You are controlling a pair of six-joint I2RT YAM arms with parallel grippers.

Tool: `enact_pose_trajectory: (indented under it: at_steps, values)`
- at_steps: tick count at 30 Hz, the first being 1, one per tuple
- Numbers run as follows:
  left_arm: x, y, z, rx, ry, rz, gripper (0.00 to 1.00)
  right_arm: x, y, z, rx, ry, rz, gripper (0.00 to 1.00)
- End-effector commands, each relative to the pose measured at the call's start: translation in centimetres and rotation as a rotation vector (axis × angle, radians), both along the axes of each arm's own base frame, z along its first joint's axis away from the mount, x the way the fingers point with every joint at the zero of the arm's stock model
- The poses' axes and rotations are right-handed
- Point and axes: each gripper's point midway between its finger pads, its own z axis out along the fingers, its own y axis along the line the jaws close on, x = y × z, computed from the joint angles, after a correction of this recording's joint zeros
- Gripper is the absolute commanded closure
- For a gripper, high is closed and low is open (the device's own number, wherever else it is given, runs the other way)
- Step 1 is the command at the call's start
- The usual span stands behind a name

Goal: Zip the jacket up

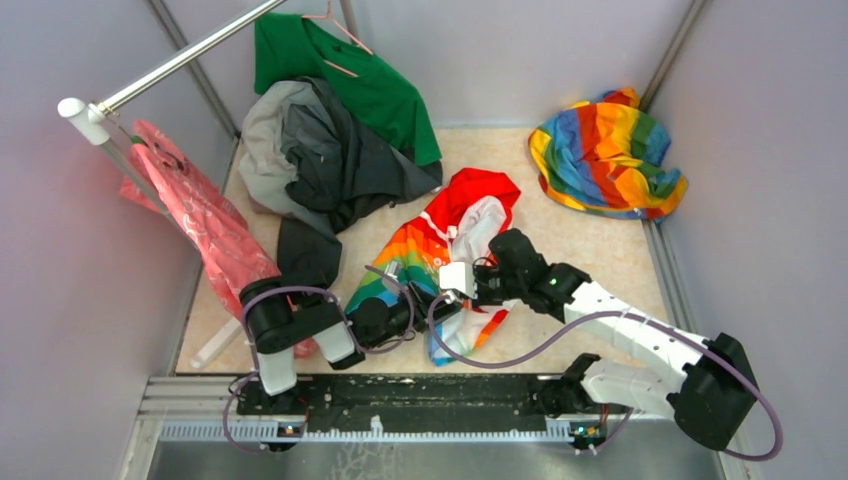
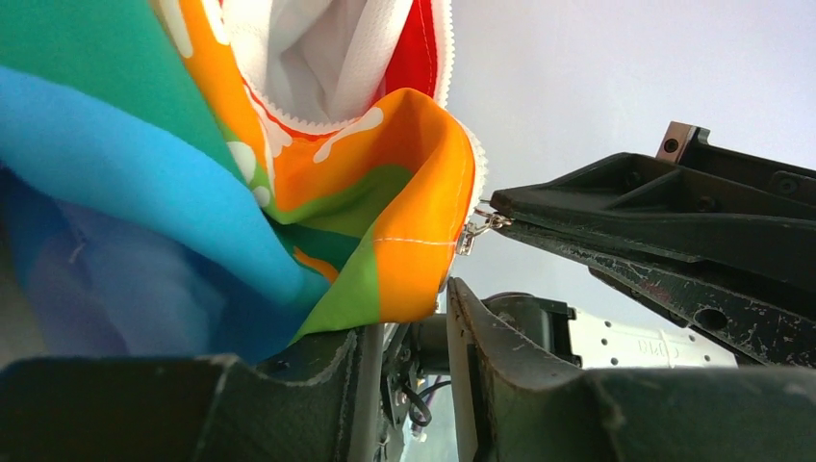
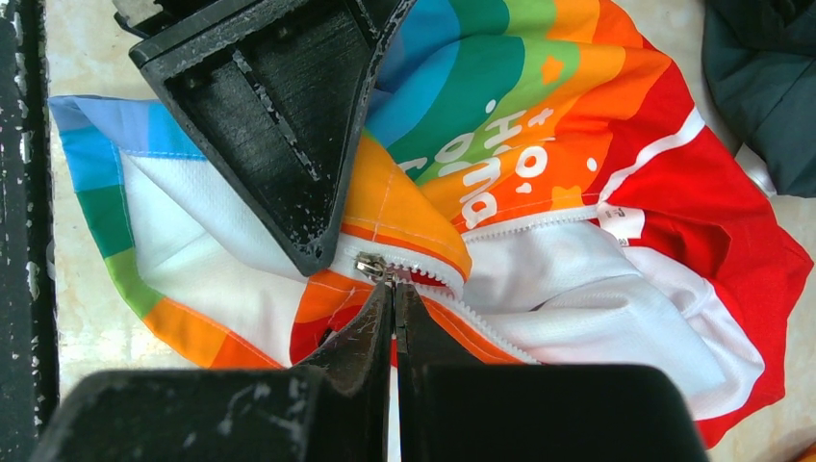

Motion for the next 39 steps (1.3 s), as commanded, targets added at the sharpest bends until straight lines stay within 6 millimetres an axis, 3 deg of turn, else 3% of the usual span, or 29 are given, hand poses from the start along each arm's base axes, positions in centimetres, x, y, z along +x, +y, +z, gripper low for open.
enact_pose_trajectory:
  at_steps: [1,17,24,33,39]
  values:
    - [0.5,0.8,2.2,-0.081,-0.053,0.027,0.66,0.8,0.7,2.4,0.056,-0.053,0.005,1.00]
    - [0.8,0.8,4.3,-0.161,-0.126,0.011,0.62,0.8,0.6,1.9,0.041,-0.048,0.005,1.00]
    - [0.0,0.6,5.4,-0.169,-0.197,-0.045,0.60,1.0,0.5,1.9,0.037,-0.055,-0.005,1.00]
    - [-0.7,0.9,6.6,-0.188,-0.230,-0.078,0.46,1.1,0.5,2.1,0.041,-0.057,-0.009,1.00]
    - [-0.2,0.5,7.0,-0.218,-0.200,-0.077,0.47,1.0,0.5,2.1,0.042,-0.054,-0.007,1.00]
